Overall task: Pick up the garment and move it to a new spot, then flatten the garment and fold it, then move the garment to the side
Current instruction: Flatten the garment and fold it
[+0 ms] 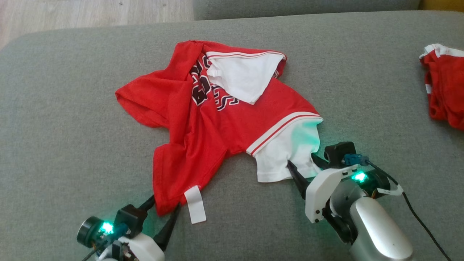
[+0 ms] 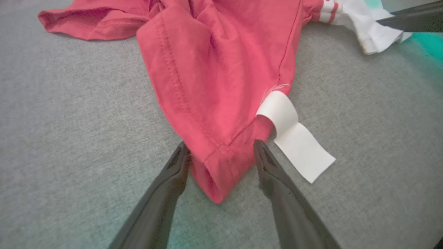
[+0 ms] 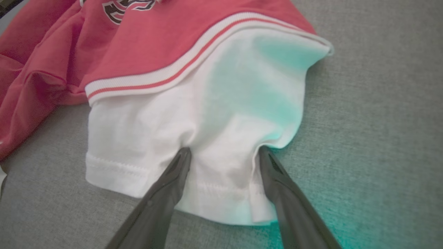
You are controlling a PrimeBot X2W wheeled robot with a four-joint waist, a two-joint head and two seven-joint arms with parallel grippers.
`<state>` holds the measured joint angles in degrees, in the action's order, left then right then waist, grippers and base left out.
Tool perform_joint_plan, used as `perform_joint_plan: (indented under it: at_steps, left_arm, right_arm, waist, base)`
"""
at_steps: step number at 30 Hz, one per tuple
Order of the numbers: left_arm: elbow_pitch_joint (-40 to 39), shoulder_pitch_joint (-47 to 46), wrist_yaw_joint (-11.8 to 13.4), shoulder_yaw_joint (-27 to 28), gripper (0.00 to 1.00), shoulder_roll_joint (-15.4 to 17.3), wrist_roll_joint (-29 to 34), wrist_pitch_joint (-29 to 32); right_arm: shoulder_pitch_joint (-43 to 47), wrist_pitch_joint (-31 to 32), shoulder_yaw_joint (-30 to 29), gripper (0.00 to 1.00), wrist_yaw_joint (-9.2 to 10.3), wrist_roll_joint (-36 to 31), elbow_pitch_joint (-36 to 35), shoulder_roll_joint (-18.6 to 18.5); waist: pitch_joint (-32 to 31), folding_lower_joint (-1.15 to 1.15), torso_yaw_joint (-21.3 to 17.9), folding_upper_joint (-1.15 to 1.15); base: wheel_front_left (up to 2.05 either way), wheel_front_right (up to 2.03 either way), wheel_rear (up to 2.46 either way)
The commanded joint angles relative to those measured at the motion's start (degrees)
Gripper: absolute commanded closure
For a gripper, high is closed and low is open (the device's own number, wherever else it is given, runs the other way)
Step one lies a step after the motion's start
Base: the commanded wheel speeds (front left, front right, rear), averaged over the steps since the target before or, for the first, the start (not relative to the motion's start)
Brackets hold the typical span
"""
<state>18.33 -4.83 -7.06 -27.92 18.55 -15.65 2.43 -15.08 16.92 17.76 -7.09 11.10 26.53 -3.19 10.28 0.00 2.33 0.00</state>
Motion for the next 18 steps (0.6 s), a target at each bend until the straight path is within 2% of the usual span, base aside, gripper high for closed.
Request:
perform_joint_plan:
  at_steps: [1,2,3,4,5,6,7,10,13,16,18]
  left_arm:
    - [-1.75,-2.68,0.14,1.68,0.11,0.83,-0.76,-0.7]
    - [-1.85,-2.69,0.14,1.69,0.23,0.74,-1.0,-0.74]
    - [-1.91,-2.7,0.13,1.66,0.31,0.69,-1.16,-0.75]
    - [-1.97,-2.73,0.13,1.61,0.53,0.65,-1.28,-0.78]
    - [-1.98,-2.71,0.12,1.53,0.69,0.57,-1.46,-0.77]
    - [-1.98,-2.71,0.12,1.53,0.69,0.57,-1.46,-0.77]
    - [-2.03,-2.76,0.07,1.28,1.0,0.25,-1.96,-1.12]
    - [-1.89,-2.78,0.04,1.12,1.0,0.06,-2.38,-1.41]
    - [-2.39,-2.72,-0.05,1.17,1.0,-0.19,-3.93,-1.8]
    - [-5.1,-2.1,-0.21,2.83,1.0,-0.9,-9.5,-1.07]
    - [-8.92,-1.61,-0.3,4.68,1.0,-1.03,-15.37,0.09]
  right_arm:
    - [-0.67,0.28,2.22,0.0,-0.4,0.58,0.1,0.31]
    - [-0.64,0.3,2.43,0.0,-0.4,0.8,0.23,0.31]
    - [-0.62,0.31,2.61,0.0,-0.4,1.07,0.39,0.31]
    - [-0.59,0.33,2.75,0.0,-0.4,1.68,0.58,0.31]
    - [-0.58,0.34,2.84,0.29,-0.4,2.54,0.84,0.31]
    - [-0.58,0.34,2.84,0.29,-0.4,2.54,0.84,0.31]
    - [-0.79,-0.07,3.01,1.0,-0.4,4.19,1.33,0.31]
    - [-1.12,-1.05,2.87,1.0,-0.4,6.29,1.73,0.31]
    - [-1.56,-3.04,2.27,1.0,-0.4,13.0,0.92,0.31]
    - [-2.6,-5.22,0.57,1.0,-0.4,22.66,-2.52,0.31]
    - [-3.34,-5.87,-1.25,1.0,-0.4,28.79,-6.26,0.31]
  waist:
    - [-0.04,0.0,-0.03,0.0]
    - [-0.07,0.0,-0.04,0.0]
    - [-0.08,0.0,-0.04,0.0]
    - [-0.11,0.0,-0.05,0.0]
    - [-0.15,0.0,-0.07,0.0]
    - [-0.15,0.0,-0.07,0.0]
    - [-0.31,0.0,-0.13,0.0]
    - [-0.65,0.0,-0.22,0.0]
    - [-1.27,0.0,-0.46,0.0]
    - [-2.21,0.0,-0.8,0.0]
    - [-3.13,0.0,-1.1,0.0]
  base:
    - [0.0,0.0,0.0]
    - [0.0,0.0,0.0]
    - [0.0,0.0,0.0]
    - [0.0,0.0,0.0]
    - [0.0,0.0,0.0]
    - [0.0,0.0,0.0]
    - [0.0,0.0,0.0]
    - [0.0,0.0,0.0]
    - [0.0,0.0,0.0]
    - [0.0,0.0,0.0]
    - [0.0,0.0,0.0]
